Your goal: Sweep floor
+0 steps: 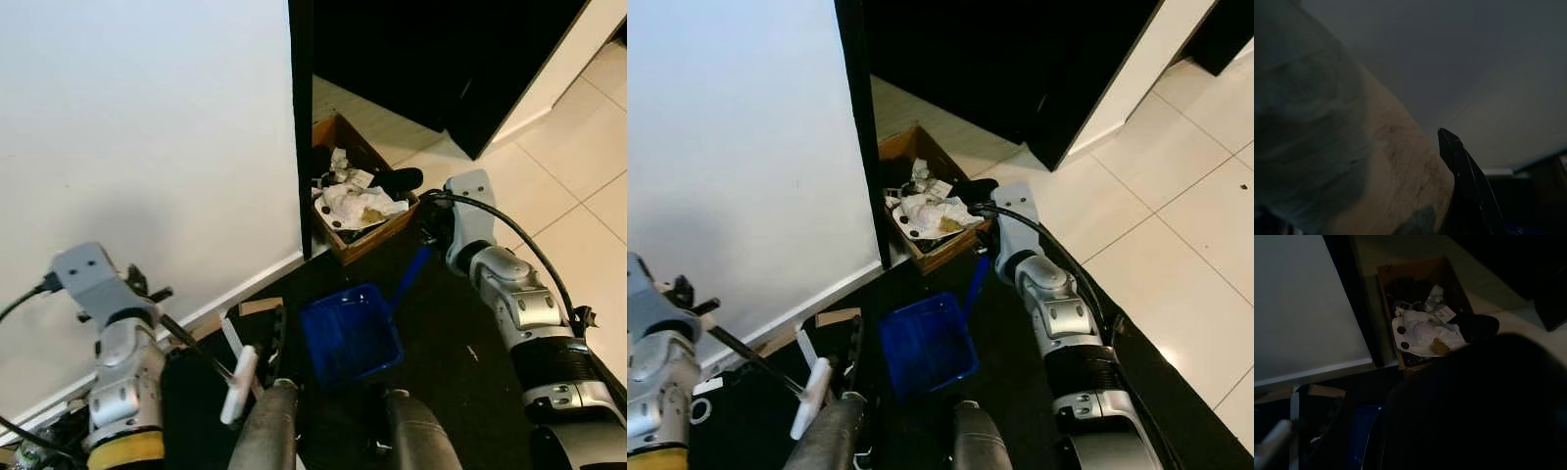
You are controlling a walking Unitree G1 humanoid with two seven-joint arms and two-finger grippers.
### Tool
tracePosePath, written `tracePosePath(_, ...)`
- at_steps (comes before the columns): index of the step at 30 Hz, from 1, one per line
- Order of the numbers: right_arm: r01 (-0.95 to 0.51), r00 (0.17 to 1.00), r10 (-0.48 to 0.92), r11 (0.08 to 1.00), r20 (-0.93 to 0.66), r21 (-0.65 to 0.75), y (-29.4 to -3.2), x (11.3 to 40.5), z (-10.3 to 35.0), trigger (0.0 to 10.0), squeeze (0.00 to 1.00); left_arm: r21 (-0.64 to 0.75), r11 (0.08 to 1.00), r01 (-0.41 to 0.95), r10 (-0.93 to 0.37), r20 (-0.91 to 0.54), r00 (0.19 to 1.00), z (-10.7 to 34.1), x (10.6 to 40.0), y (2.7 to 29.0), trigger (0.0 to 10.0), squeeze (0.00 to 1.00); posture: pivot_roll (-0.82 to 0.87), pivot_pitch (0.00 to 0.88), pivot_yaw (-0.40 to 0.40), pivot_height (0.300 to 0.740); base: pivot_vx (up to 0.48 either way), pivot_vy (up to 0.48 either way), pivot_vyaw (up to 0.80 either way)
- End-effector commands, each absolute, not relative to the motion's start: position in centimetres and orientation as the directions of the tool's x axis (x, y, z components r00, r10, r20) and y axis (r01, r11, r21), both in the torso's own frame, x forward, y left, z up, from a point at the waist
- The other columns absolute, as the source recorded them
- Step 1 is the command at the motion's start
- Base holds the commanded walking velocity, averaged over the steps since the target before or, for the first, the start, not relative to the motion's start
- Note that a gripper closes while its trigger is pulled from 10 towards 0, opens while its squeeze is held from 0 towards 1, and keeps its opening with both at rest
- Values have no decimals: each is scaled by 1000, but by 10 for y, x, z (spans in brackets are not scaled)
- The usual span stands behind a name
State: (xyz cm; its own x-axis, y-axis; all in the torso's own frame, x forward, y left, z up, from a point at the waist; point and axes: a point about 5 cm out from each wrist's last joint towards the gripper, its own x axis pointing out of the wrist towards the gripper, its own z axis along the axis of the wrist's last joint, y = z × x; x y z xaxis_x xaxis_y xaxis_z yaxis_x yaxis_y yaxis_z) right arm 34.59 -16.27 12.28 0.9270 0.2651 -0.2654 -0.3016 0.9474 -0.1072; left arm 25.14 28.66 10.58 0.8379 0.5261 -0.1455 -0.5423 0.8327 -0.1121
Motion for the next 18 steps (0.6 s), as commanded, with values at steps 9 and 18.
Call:
tracePosePath(9, -266, 930, 240, 962, -278, -59, -162, 348, 116, 10000, 0, -111, 804, -585, 543, -266, 797, 77, 246, 290, 10000, 0, 81, 231, -15, 740, 0, 0, 0)
tracePosePath(18, -275, 925, 249, 960, -288, -52, -158, 345, 112, 10000, 0, -323, 769, -551, 459, -321, 829, 70, 266, 262, 10000, 0, 65, 233, -11, 740, 0, 0, 0)
